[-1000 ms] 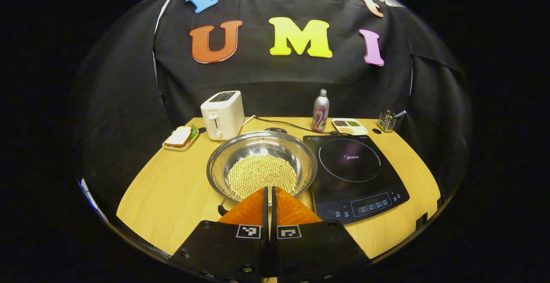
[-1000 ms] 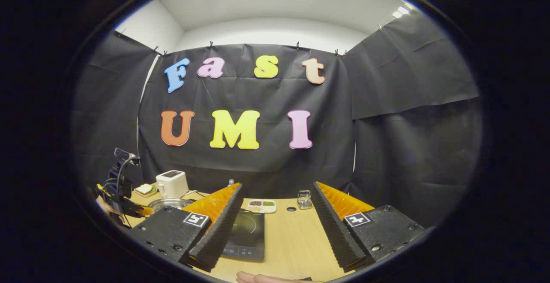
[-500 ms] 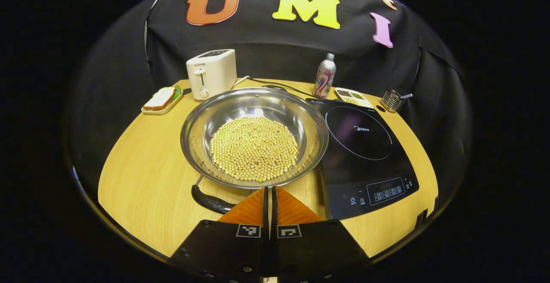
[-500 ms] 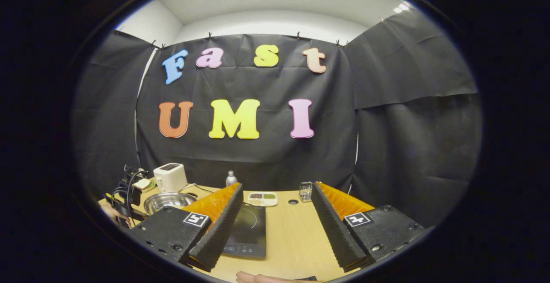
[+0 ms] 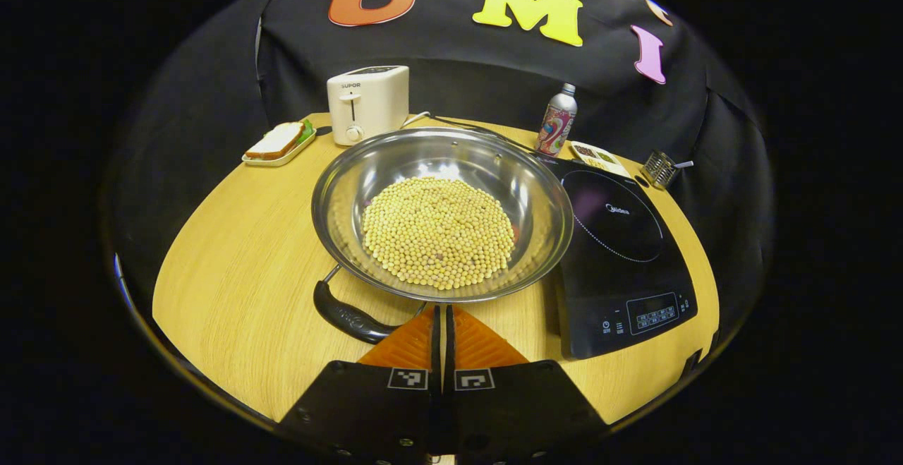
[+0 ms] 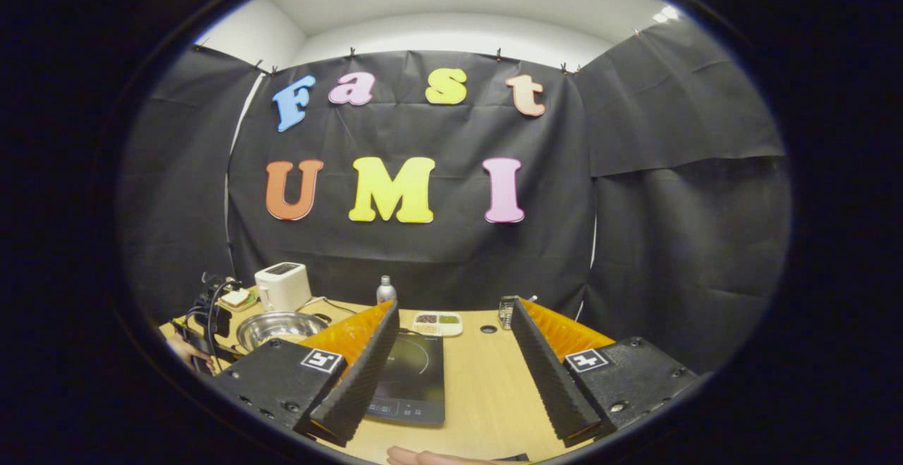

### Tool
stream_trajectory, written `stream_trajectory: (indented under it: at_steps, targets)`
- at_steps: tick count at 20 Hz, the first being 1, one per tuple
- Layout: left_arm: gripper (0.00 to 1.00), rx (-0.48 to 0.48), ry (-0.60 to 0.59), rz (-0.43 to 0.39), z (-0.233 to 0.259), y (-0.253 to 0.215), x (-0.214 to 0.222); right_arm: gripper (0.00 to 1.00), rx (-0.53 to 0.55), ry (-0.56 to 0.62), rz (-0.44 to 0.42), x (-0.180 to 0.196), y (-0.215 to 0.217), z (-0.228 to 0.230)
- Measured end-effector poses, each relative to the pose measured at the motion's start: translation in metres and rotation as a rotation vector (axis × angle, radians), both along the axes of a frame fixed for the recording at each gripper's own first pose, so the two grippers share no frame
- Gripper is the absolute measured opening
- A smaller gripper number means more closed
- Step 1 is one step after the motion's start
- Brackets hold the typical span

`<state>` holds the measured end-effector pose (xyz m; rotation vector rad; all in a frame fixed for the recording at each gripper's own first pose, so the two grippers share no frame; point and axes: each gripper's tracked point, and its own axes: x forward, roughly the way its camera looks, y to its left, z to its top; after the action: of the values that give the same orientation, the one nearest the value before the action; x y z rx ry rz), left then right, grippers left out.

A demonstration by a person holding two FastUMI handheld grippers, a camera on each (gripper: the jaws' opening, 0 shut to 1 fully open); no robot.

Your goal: First push the handle of the pot to place it horizontally, then grasp the pot with both hands and set it on the induction cooktop.

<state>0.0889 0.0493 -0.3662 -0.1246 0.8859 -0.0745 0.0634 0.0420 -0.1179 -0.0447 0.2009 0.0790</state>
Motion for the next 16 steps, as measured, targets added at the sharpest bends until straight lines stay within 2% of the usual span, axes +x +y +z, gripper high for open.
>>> stream_trajectory:
  at_steps: [1,2,3,4,5,6,7,8,9,10,16]
  targets:
    - [0.00,-0.001,0.001,0.010,-0.001,0.003,-0.001,0.98,0.000,0.003,0.001,0.001,0.002,0.000]
    - [0.11,0.002,0.003,0.020,-0.001,0.009,0.000,0.98,0.000,0.006,0.006,0.003,0.005,-0.001]
    - [0.11,0.002,0.007,0.029,-0.002,0.016,0.003,0.98,0.000,0.009,0.010,0.005,0.008,0.000]
    - [0.00,0.000,0.014,0.036,-0.003,0.021,0.004,0.98,0.000,0.011,0.014,0.007,0.011,-0.001]
    - [0.11,0.000,0.019,0.044,-0.003,0.026,0.006,0.98,0.000,0.012,0.014,0.011,0.013,0.000]
    - [0.00,0.003,0.024,0.050,-0.004,0.031,0.006,0.98,-0.002,0.013,0.014,0.014,0.015,-0.001]
    - [0.10,0.003,0.030,0.051,-0.005,0.035,0.008,0.98,-0.004,0.014,0.015,0.016,0.017,-0.001]
    - [0.00,-0.004,0.040,0.056,-0.007,0.038,0.009,0.98,-0.003,0.015,0.018,0.019,0.020,-0.001]
    - [0.10,-0.014,0.048,0.060,-0.008,0.041,0.010,0.98,-0.003,0.017,0.019,0.021,0.022,-0.002]
    - [0.00,-0.020,0.057,0.065,-0.010,0.045,0.012,0.98,-0.002,0.018,0.019,0.023,0.024,-0.003]
    - [0.00,0.011,0.069,0.092,-0.016,0.079,0.024,0.98,-0.007,0.038,0.030,0.036,0.036,-0.014]
